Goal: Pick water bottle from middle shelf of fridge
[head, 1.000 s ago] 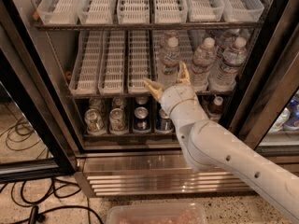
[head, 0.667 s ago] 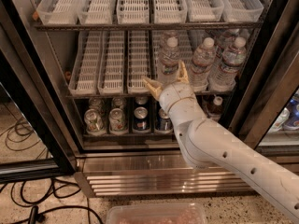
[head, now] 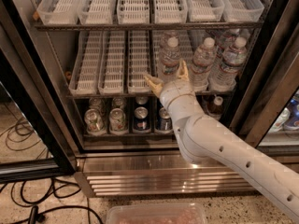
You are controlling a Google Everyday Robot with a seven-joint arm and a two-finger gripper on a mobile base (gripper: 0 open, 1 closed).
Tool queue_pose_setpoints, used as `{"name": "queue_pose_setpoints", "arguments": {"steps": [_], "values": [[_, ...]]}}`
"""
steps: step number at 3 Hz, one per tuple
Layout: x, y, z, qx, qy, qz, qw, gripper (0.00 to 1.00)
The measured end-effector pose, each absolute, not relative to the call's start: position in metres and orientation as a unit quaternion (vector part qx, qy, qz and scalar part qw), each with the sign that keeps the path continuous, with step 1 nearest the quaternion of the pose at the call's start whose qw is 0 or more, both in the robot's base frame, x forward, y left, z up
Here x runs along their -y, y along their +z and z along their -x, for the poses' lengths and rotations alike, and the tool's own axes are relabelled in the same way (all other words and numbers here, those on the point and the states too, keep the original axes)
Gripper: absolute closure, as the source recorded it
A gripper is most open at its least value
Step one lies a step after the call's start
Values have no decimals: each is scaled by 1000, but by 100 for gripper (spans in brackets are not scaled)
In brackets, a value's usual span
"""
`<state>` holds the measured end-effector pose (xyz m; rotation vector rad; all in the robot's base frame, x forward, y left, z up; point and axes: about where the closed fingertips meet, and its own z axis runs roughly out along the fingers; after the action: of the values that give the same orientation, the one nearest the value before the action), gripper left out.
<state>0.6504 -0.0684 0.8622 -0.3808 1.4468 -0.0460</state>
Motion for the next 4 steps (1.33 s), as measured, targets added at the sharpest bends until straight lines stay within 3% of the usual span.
{"name": "queue_pose_setpoints", "arguments": {"steps": [1, 4], "values": [[72, 861, -658, -660, -24, 165, 733, 30], [72, 861, -660, -660, -23, 161, 733, 96]]}}
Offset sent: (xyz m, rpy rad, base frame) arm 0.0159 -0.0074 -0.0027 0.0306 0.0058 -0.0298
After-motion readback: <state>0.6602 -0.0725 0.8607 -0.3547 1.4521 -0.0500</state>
